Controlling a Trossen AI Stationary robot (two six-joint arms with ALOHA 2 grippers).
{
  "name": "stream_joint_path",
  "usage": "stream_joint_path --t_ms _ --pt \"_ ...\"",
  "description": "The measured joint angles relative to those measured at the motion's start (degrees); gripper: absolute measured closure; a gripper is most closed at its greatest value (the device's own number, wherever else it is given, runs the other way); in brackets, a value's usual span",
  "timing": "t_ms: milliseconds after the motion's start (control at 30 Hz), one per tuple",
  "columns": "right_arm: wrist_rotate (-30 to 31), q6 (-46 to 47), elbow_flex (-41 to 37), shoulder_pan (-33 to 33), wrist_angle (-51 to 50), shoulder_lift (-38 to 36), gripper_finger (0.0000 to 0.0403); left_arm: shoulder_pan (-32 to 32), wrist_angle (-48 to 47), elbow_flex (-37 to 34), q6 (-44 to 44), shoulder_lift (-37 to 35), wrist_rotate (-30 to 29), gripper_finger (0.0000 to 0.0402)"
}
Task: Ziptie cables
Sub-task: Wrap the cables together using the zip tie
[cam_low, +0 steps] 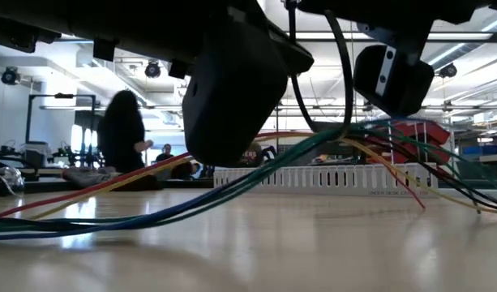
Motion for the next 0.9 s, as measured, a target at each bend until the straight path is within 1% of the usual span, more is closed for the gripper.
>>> stream_joint_path --t_ms 467,633,833,900 --pt "-0.17 -0.05 0.18 -1.21 -0.08 0.0 0.0403 0.0 0.48 0.0 1.79 -0.03 -0.99 0.0402" --pt "-0.2 -0.05 0.16 -1.76 -0.08 0.0 0.0403 0.0 0.48 0.0 5.35 -0.03 -1.11 0.0402" --pt "-0.37 -0.07 0.17 -2.1 -0.1 0.0 0.0403 -0.66 0.45 0.0 7.61 -0.03 -1.16 0.0402" --pt "-0.45 -0.07 0.17 -2.19 -0.08 0.0 0.0403 -1.21 0.24 0.0 8.5 -0.03 -2.08 0.0402"
